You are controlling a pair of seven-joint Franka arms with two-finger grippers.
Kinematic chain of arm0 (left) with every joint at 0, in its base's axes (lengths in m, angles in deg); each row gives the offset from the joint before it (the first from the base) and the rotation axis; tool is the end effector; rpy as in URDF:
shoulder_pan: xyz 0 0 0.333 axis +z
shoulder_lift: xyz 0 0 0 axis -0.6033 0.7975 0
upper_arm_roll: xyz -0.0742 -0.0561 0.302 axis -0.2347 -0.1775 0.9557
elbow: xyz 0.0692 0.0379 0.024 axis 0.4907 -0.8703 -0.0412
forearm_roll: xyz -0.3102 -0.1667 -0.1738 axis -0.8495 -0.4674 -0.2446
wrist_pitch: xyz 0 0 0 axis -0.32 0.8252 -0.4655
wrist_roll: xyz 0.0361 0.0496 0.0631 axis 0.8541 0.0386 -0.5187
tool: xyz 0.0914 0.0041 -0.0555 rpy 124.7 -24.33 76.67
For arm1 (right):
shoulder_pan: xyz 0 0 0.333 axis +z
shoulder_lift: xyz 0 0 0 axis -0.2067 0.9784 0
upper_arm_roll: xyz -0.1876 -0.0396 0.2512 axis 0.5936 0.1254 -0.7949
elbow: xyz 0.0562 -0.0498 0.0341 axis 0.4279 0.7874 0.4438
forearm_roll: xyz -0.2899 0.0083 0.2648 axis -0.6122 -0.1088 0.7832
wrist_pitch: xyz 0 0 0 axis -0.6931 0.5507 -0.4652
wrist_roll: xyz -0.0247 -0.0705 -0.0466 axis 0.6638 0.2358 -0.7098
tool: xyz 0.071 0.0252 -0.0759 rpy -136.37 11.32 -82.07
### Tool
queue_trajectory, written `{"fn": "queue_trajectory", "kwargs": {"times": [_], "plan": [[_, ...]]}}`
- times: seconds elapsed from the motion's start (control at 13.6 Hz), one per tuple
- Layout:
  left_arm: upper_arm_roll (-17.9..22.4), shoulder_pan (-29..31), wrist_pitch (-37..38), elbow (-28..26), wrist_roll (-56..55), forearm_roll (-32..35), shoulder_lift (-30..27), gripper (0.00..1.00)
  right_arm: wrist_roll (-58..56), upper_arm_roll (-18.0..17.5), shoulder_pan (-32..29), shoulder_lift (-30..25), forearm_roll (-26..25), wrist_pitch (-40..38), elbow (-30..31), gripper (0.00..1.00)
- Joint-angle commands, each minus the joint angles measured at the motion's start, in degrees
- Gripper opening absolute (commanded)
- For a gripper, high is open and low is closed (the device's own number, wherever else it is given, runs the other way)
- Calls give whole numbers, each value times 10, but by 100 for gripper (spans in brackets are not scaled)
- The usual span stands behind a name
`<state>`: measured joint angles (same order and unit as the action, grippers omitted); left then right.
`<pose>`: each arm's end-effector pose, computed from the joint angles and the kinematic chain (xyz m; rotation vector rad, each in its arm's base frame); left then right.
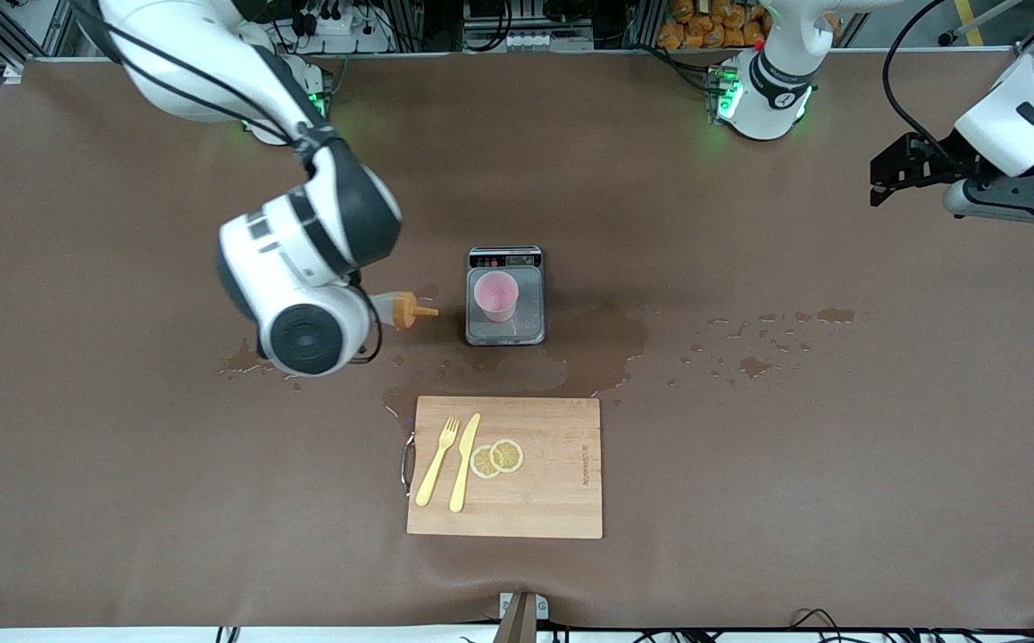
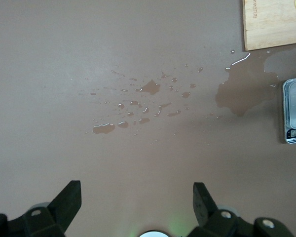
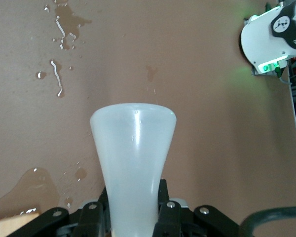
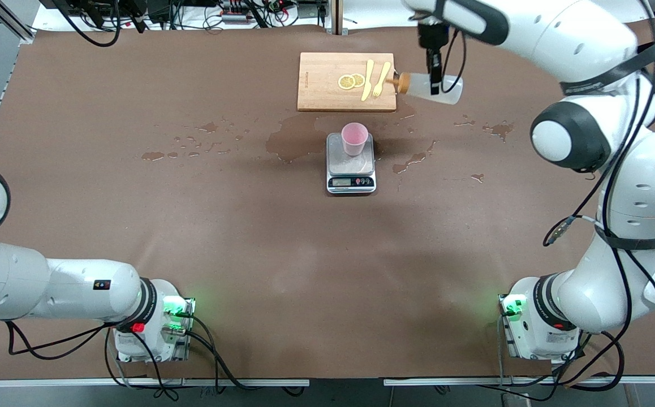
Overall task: Add sauce to pink cup with both arms
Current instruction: 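Carry the bottle with the right gripper back and set it on the table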
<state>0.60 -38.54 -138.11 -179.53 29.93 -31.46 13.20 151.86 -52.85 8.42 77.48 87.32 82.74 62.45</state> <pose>0.5193 -0.0843 0.6363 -3.1221 0.2894 0.0610 0.6255 0.2880 0.3956 1.8505 -1.9696 -0.3144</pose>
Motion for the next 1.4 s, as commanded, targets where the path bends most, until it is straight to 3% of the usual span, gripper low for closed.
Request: {"fn": "queue_trajectory", "kwargs": {"times": [0.0, 0.52, 0.74, 1.11, 1.33], "plan": [[-3, -1, -1, 7, -9, 15, 2, 100, -43, -7, -29, -22, 44, 11, 10, 0], [3, 3, 2, 8, -6, 8, 0, 100, -182, -5, -157, -25, 194, 16, 12, 0], [4, 5, 2, 8, -4, 9, 0, 100, -246, -5, -200, -22, 218, 15, 24, 0], [3, 6, 1, 19, -9, 11, 1, 100, -408, -3, -291, -11, 302, 26, 81, 0], [3, 7, 0, 20, -9, 9, 8, 100, -503, -3, -334, 4, 314, 36, 118, 0]]}}
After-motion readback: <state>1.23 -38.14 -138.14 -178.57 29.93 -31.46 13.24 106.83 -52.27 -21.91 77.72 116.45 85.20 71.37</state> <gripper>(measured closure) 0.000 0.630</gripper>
